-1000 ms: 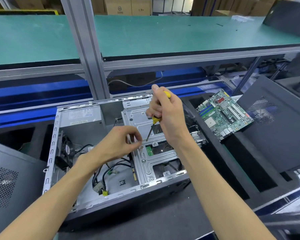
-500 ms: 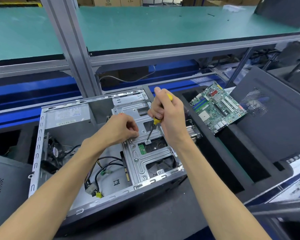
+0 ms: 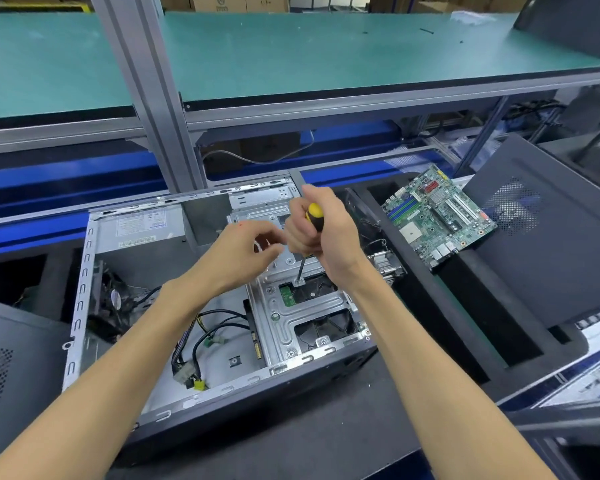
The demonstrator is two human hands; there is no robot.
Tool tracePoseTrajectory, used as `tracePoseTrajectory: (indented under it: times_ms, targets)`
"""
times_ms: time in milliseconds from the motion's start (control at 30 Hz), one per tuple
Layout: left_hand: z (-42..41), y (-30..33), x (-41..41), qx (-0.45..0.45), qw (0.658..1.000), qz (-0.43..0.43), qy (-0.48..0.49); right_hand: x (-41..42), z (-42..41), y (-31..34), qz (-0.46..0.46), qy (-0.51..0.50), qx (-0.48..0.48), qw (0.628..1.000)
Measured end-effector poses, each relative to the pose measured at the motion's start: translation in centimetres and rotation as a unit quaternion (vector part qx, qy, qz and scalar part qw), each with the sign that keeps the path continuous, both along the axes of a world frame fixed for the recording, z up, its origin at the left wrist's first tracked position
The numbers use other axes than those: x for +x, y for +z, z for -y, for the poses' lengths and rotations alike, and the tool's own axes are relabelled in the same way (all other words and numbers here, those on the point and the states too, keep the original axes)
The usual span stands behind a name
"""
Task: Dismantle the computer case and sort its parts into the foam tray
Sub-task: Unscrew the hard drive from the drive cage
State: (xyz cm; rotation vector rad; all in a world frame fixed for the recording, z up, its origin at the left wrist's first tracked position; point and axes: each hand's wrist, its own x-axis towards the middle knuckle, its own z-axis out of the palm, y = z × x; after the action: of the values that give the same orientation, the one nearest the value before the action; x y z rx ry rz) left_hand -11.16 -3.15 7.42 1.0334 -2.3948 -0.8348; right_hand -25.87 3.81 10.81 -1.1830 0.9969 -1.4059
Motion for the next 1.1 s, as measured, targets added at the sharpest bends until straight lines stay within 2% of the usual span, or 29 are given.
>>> tracePoseTrajectory:
  times_ms: [100, 200, 300, 367, 800, 933, 1100]
  targets:
    - [-1.0, 0.7, 0.0, 0.049, 0.996, -0.019, -0.067, 0.4, 0.5, 0.3, -0.017, -0.003, 0.005, 1.0]
    - [-1.7, 0.4, -0.4, 0.079, 0.994, -0.02, -0.075, 1.2, 0.7, 0.1, -0.039, -0.096, 0.008, 0.995]
    - [-2.0, 0.1, -0.5, 0.066, 0.995, -0.042, -0.065, 2.3, 0.5, -0.3, -0.099, -0.203, -0.008, 0.974]
    - [-2.2, 0.1, -0.4, 0.058, 0.995, -0.05, -0.062, 2.9, 0.3, -0.2, -0.126, -0.239, -0.01, 0.963]
    - [-1.6, -1.1, 0.3, 0.105, 0.991, -0.072, -0.031, 2.6, 0.1, 1.1, -0.134, -0.205, 0.057, 0.968]
    - [-2.2, -1.9, 0.8, 0.081, 0.995, -0.052, -0.022, 2.5, 0.1, 0.9, -0.132, -0.218, 0.055, 0.965]
    - [-3.2, -2.6, 1.2, 0.043, 0.998, -0.043, -0.026, 3.4, -0.2, -0.2, -0.192, -0.244, 0.013, 0.95]
